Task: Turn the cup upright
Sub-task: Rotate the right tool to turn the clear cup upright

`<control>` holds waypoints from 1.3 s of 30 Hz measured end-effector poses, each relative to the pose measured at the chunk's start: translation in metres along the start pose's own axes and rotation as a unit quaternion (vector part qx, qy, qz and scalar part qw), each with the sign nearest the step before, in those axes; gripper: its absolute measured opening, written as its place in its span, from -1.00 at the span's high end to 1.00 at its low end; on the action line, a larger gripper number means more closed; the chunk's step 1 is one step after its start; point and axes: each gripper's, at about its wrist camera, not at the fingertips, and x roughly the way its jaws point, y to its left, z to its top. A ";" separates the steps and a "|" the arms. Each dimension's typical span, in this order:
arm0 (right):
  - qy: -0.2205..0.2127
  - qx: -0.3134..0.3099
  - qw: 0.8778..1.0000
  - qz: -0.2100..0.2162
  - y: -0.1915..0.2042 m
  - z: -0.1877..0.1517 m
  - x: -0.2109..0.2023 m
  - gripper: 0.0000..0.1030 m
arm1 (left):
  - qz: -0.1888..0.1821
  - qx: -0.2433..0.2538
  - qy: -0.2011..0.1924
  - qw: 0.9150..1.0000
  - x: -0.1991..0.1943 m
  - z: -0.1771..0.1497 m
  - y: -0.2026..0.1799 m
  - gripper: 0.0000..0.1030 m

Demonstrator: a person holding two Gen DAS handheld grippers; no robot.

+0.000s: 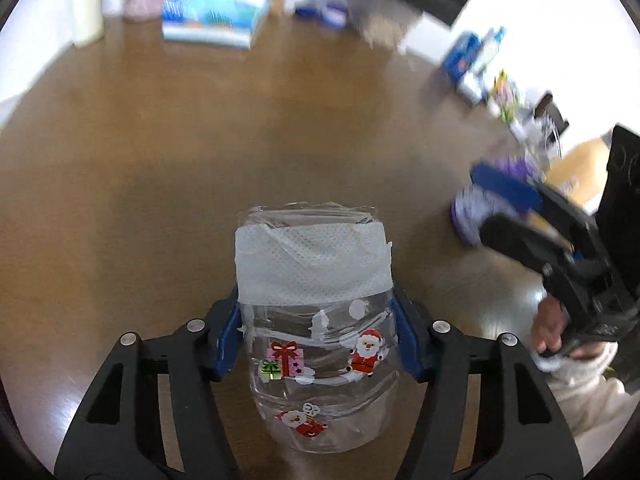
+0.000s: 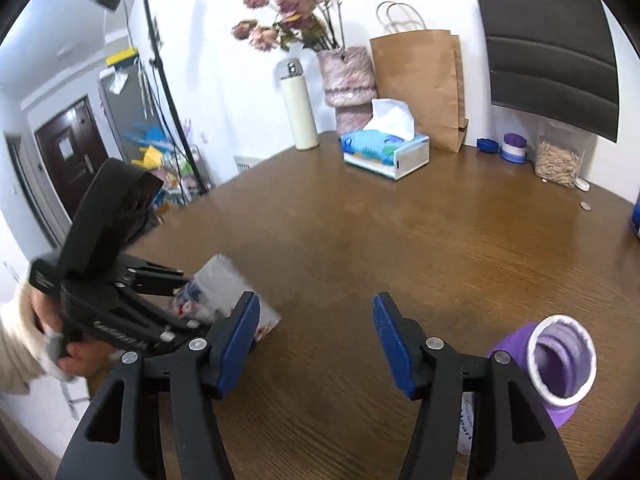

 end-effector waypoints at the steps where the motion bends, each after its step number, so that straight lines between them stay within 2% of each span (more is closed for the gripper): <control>1: -0.004 0.006 1.000 0.004 -0.002 0.005 -0.004 -0.25 | 0.006 0.007 -0.033 0.999 -0.010 0.006 -0.003 -0.13; 3: -0.016 0.013 1.000 0.022 -0.004 0.019 -0.013 -0.25 | 0.008 0.031 -0.116 0.993 -0.037 0.020 -0.014 -0.13; 5: -0.031 0.019 0.999 0.039 -0.004 0.033 -0.022 -0.31 | -0.001 0.048 -0.173 0.984 -0.054 0.033 -0.024 -0.14; 6: -0.041 0.020 0.998 0.054 -0.004 0.045 -0.028 -0.36 | -0.002 0.059 -0.209 0.976 -0.065 0.040 -0.030 -0.14; 8: -0.054 0.016 0.996 0.063 -0.004 0.063 -0.032 -0.49 | 0.011 0.081 -0.250 0.965 -0.071 0.055 -0.046 -0.13; 10: -0.072 0.009 0.996 0.054 -0.007 0.082 -0.038 -0.50 | 0.026 0.091 -0.283 0.955 -0.075 0.070 -0.053 -0.15; 12: -0.078 0.011 0.995 0.062 -0.015 0.101 -0.040 -0.51 | 0.018 0.109 -0.304 0.946 -0.075 0.081 -0.060 -0.15; 15: -0.067 0.020 0.994 0.085 -0.027 0.124 -0.035 -0.54 | 0.024 0.140 -0.345 0.928 -0.072 0.086 -0.068 -0.16; 18: -0.057 0.036 0.987 0.146 -0.040 0.139 -0.025 -0.54 | 0.034 0.168 -0.362 0.916 -0.058 0.094 -0.079 -0.17; 21: -0.048 0.040 0.986 0.156 -0.044 0.146 -0.014 -0.56 | 0.014 0.171 -0.396 0.902 -0.053 0.093 -0.080 -0.17; 26: -0.047 0.043 0.985 0.159 -0.053 0.151 -0.002 -0.55 | -0.012 0.179 -0.396 0.900 -0.045 0.101 -0.087 -0.17; 29: -0.053 0.033 0.985 0.161 -0.053 0.150 -0.001 -0.32 | -0.016 0.179 -0.393 0.902 -0.041 0.103 -0.088 -0.22; 32: -0.064 -0.005 0.991 0.114 -0.041 0.146 -0.004 -0.28 | -0.043 0.168 -0.367 0.914 -0.037 0.109 -0.081 -0.41; 33: -0.070 -0.030 0.994 0.081 -0.034 0.144 -0.004 -0.28 | -0.051 0.170 -0.355 0.918 -0.035 0.111 -0.079 -0.48; 35: -0.080 -0.061 0.994 0.049 -0.028 0.141 -0.005 -0.28 | -0.054 0.178 -0.346 0.920 -0.032 0.111 -0.080 -0.43; 36: -0.084 -0.074 0.993 0.033 -0.026 0.139 -0.005 -0.28 | -0.052 0.184 -0.344 0.919 -0.031 0.110 -0.081 -0.25; 37: -0.089 -0.082 0.992 0.021 -0.024 0.136 -0.004 -0.31 | -0.051 0.186 -0.340 0.920 -0.028 0.109 -0.084 -0.18; 39: -0.099 -0.091 0.991 0.011 -0.026 0.131 -0.001 -0.32 | -0.039 0.186 -0.339 0.921 -0.022 0.107 -0.087 -0.17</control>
